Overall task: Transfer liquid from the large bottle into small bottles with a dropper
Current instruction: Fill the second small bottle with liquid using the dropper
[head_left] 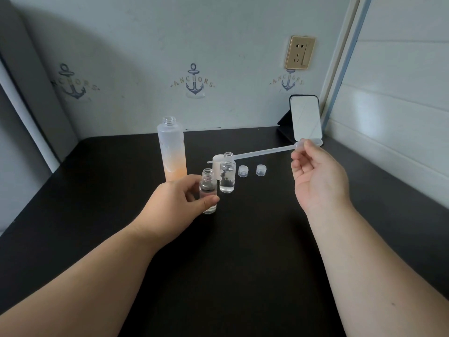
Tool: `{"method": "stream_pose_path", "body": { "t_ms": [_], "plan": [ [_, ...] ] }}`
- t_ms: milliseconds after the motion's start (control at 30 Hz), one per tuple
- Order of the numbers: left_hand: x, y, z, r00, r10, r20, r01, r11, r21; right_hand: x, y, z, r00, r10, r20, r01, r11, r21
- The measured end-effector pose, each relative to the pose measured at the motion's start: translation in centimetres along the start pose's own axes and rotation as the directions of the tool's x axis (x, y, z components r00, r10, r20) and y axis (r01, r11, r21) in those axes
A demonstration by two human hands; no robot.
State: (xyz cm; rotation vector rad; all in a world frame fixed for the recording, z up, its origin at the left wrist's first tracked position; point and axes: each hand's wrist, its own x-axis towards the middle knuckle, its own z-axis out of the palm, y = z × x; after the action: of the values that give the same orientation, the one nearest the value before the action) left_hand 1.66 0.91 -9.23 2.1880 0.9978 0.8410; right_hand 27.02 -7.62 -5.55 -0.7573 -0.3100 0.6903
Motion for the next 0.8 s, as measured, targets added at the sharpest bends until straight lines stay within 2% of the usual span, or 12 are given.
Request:
{"method": "stream_pose_path", "body": {
  "t_ms": [367,533,633,800],
  "plan": [
    [1.0,1.0,0.6,0.994,-0.105,-0.039,0.110,0.983,0.149,-0.6,0.5,-0.4,0.995,0.062,-0.083,-0.059,0.998,0.039],
    [-0.1,2.0,-0.3,0.987,-0.158,0.004,0.157,0.984,0.085,-1.1,0.5,-0.3,0.990,0.057,-0.129,-0.056,0.998,0.015],
    [-0.8,2.4,-1.0,0.962,-0.273,-0.003,0.273,0.962,0.001,-1.3,0.2,0.2,0.985,0.071,-0.157,-0.077,0.997,-0.029],
    [-0.5,3.0,-2.5,0.928,-0.372,0.028,0.369,0.927,0.067,-2.3,0.0,0.7,0.982,0.081,-0.173,-0.114,0.975,-0.190]
  ]
}}
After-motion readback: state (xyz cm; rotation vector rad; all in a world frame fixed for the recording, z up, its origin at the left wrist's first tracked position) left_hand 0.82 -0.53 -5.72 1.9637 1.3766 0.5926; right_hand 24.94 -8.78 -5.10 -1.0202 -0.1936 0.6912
